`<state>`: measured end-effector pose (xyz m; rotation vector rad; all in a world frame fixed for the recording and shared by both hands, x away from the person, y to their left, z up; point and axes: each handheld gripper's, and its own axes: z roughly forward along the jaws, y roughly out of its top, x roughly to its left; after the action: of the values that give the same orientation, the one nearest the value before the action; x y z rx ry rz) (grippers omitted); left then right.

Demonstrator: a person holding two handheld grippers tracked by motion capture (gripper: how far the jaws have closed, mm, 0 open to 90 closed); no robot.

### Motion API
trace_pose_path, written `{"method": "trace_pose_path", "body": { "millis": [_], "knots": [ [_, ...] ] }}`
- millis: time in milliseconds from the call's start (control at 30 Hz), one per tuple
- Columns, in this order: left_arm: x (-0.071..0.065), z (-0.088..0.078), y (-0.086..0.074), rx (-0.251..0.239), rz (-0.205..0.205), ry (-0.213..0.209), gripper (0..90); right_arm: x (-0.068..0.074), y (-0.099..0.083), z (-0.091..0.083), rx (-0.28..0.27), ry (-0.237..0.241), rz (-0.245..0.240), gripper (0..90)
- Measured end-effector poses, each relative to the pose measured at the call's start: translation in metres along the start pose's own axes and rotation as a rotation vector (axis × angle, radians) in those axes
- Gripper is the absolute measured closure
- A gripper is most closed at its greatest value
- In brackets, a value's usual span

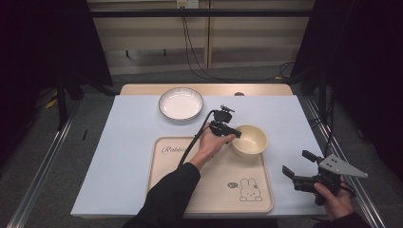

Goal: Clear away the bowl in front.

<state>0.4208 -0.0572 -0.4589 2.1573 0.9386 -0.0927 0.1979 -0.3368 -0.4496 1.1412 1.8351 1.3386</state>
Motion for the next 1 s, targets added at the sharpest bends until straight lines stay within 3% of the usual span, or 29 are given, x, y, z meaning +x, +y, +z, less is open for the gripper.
{"method": "trace_pose_path", "body": {
  "millis": [100,300,367,433,500,533,600,700,733,800,1000],
  "knots": [
    [0.001,0.0,-0.002,-0.019,0.008,0.018,59.0,0.0,0.0,0.0,0.0,0.0,0.0,4.8],
    [0.005,-0.006,-0.006,-0.064,-0.004,0.085,30.8,0.0,0.0,0.0,0.001,0.005,-0.003,4.7],
    [0.006,-0.01,-0.006,-0.078,-0.008,0.086,20.3,0.0,0.0,0.0,-0.001,-0.001,0.0,4.6],
    [0.006,-0.014,-0.006,-0.085,0.01,0.114,13.3,0.0,0.0,0.0,-0.001,-0.002,0.001,4.6],
    [0.007,-0.019,-0.005,-0.1,0.008,0.093,5.7,0.0,0.0,0.001,-0.003,-0.002,-0.001,4.6],
    [0.007,-0.021,-0.005,-0.118,-0.006,0.08,4.6,0.0,0.0,0.001,-0.002,-0.001,0.002,4.6],
    [0.007,-0.029,-0.005,-0.133,0.005,0.07,3.2,0.0,0.0,0.001,0.0,-0.001,0.001,4.6],
    [0.005,-0.038,-0.008,-0.154,0.025,0.113,2.9,0.0,0.0,0.001,-0.003,-0.001,0.003,4.6],
    [0.005,-0.042,-0.008,-0.157,0.011,0.117,3.0,0.0,0.0,0.001,-0.002,-0.001,0.004,4.5],
    [0.007,-0.051,-0.011,-0.18,0.047,0.119,2.8,-0.001,0.0,0.001,0.0,0.002,0.001,4.5],
    [0.013,-0.076,-0.023,-0.249,0.059,0.139,2.7,0.0,0.001,0.002,0.003,-0.003,-0.002,4.6]
  ]
}}
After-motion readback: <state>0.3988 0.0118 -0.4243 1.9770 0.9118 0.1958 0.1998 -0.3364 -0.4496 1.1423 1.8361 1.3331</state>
